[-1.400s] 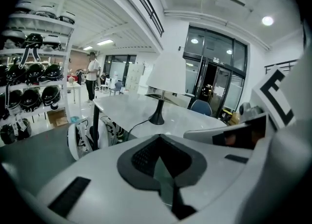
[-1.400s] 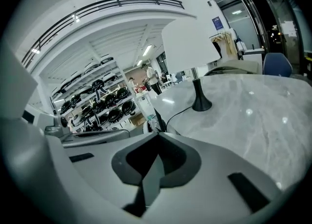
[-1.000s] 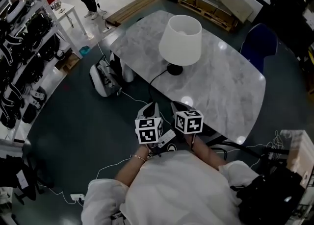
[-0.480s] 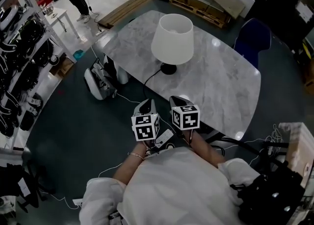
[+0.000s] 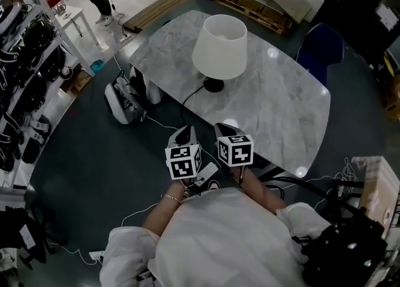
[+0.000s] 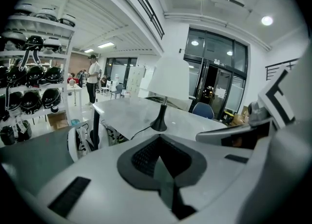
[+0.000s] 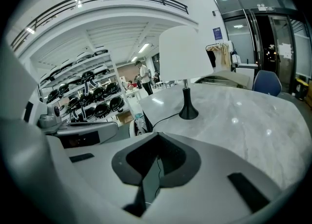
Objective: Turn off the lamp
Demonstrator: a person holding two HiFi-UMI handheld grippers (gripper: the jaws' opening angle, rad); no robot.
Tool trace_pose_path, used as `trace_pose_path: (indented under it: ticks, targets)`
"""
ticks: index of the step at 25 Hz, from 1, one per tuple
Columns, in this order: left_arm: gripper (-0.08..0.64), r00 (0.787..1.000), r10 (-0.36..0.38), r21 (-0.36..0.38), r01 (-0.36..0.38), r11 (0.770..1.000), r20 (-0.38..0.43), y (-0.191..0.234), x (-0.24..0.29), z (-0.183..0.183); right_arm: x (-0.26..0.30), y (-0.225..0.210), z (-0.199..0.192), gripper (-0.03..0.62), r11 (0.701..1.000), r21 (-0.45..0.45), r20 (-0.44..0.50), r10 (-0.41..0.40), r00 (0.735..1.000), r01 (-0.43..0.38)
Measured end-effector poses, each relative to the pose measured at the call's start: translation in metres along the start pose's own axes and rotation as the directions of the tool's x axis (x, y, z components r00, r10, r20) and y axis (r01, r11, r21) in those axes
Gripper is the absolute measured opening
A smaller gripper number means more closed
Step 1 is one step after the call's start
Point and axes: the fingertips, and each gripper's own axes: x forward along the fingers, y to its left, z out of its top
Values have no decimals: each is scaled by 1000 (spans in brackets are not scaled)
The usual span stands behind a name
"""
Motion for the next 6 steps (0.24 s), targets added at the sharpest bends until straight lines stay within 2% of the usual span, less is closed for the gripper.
trace_pose_path:
  ticks: [6]
  targets:
    - [8,1000,-2,-5,2,1000,10,2,2,4,2,0,5,-2,1000,-5,8,-3,1000,3]
